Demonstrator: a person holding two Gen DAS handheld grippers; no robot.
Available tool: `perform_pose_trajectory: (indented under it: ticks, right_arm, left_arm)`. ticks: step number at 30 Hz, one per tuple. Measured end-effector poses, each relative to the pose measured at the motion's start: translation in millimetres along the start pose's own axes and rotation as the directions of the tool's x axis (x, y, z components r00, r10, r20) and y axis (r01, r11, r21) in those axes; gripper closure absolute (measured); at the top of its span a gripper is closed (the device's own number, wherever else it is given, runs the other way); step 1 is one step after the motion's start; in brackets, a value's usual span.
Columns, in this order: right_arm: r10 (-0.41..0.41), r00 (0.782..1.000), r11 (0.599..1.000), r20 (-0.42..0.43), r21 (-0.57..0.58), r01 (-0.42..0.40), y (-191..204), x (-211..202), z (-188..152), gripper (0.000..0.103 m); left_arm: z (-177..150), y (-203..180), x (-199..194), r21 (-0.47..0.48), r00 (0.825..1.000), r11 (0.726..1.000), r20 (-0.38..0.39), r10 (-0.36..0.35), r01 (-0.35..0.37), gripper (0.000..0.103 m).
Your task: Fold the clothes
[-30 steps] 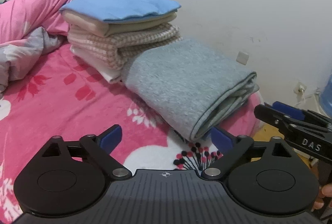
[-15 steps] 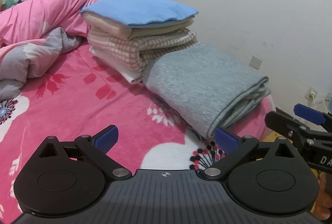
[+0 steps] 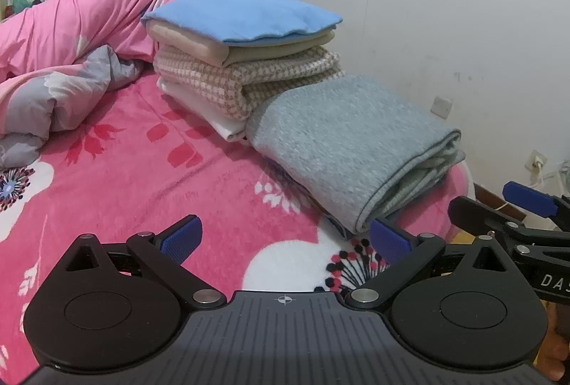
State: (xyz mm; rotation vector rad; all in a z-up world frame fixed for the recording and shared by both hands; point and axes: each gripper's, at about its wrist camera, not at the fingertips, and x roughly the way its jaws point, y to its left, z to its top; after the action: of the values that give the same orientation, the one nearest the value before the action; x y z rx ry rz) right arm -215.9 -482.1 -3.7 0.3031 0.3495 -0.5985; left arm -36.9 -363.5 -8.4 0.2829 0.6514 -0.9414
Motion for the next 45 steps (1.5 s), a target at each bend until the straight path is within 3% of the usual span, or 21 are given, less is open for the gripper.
perform_pose_trajectory:
  ticks: [13, 19, 30, 33, 41, 45]
  right_arm:
    - [-0.02, 0.999, 1.0, -0.04, 0.005, 0.02, 12, -10, -4, 0.001]
    - [-0.054, 0.994, 0.997, -0.096, 0.041, 0.058, 14, -18, -8, 0.001]
    - [-0.09, 0.989, 0.996, -0.118, -0.007, 0.09, 40, -37, -16, 0.0]
    - [-0.134, 0.983, 0.991, -0.124, -0.025, 0.132, 46, -40, -16, 0.0]
    - [-0.136, 0.989, 0.991, -0.06, -0.019, 0.135, 44, -53, -16, 0.0]
    - [-0.137, 0.99, 0.99, 0.02, 0.048, 0.135, 15, -49, -10, 0.0]
  left_arm:
    - [-8, 7, -23, -0.019, 1.0, 1.0, 0.024, 0.017, -0.016, 0.0]
    - [-16, 12, -38, -0.033, 0.998, 0.999, 0.045, 0.034, -0.033, 0.0]
    - [-26, 8, -69, -0.048, 0.995, 0.996, 0.07, 0.075, -0.071, 0.0]
    - [-28, 8, -74, -0.054, 0.995, 0.996, 0.071, 0.069, -0.065, 0.0]
    - [-31, 8, -79, -0.049, 0.993, 0.995, 0.077, 0.09, -0.087, 0.0]
    - [-33, 12, -70, -0.038, 0.992, 0.999, 0.123, 0.025, -0.02, 0.0]
